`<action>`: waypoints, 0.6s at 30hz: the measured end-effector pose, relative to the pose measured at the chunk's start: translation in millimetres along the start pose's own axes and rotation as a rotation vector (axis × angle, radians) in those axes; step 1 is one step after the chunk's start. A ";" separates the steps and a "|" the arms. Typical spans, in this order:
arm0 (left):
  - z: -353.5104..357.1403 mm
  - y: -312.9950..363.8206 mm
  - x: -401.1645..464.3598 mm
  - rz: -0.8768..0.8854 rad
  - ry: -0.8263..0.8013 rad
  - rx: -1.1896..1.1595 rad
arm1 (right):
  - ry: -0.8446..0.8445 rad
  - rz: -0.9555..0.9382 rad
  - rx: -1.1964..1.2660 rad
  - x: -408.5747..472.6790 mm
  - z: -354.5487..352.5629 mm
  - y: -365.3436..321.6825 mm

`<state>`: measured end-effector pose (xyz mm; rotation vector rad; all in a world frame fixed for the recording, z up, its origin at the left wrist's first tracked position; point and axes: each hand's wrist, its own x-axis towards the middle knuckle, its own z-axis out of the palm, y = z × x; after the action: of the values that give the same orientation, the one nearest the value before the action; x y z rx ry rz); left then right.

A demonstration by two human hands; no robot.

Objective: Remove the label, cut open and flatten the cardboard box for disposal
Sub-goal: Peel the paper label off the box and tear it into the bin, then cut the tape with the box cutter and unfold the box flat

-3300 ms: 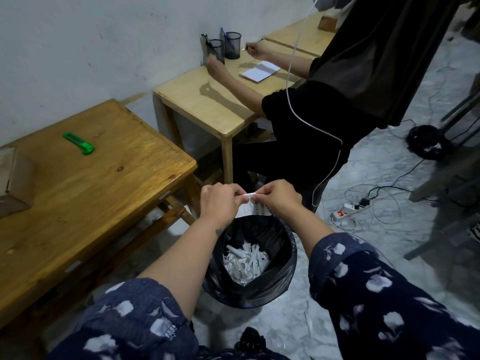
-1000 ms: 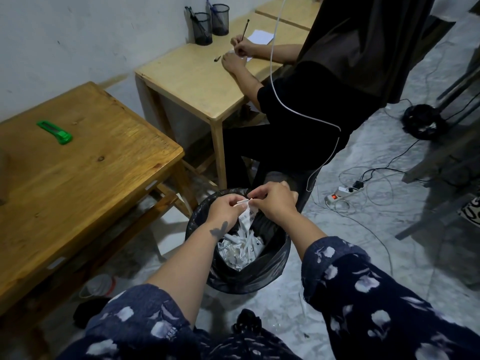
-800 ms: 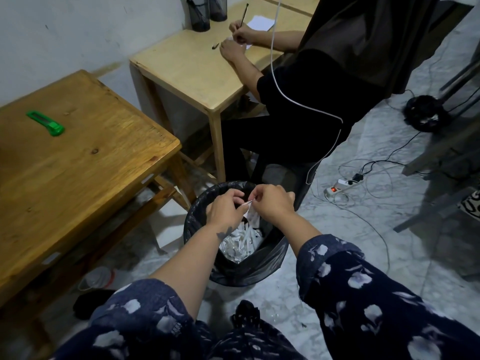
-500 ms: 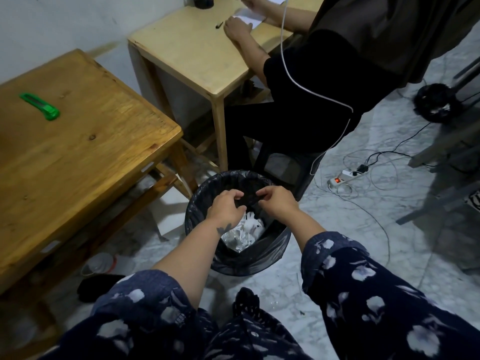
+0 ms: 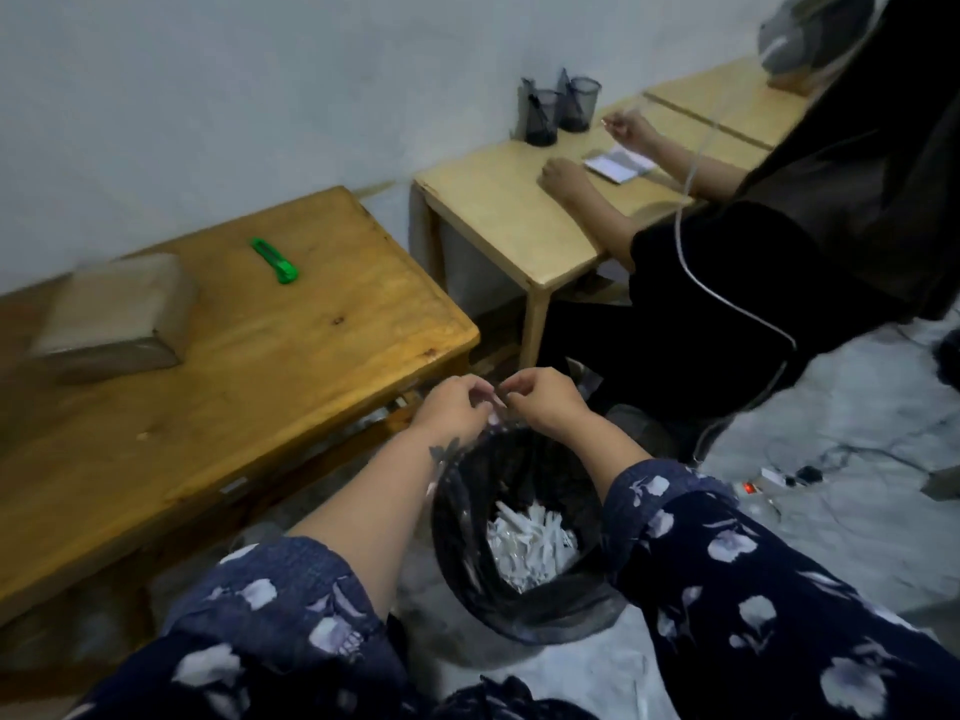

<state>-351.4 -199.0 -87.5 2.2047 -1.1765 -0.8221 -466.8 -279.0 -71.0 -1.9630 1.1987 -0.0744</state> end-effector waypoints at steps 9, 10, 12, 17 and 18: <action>-150.5 -70.7 23.3 -0.070 0.277 -0.035 | -0.083 -0.184 -0.040 61.0 48.7 -155.0; -167.4 -81.4 26.2 -0.077 0.302 -0.030 | -0.089 -0.199 -0.043 68.1 57.1 -170.3; -199.0 -104.4 32.2 -0.094 0.353 -0.022 | -0.092 -0.220 -0.049 83.3 74.8 -199.5; -261.6 -164.6 44.7 -0.148 0.444 0.025 | -0.093 -0.231 -0.032 123.4 118.6 -259.0; -270.9 -177.4 46.8 -0.165 0.462 0.036 | -0.093 -0.224 -0.029 131.3 127.0 -266.4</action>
<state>-41.2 -110.5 -32.6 2.3709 -0.7967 -0.3195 -149.1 -245.1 -23.7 -2.0966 0.9217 -0.0801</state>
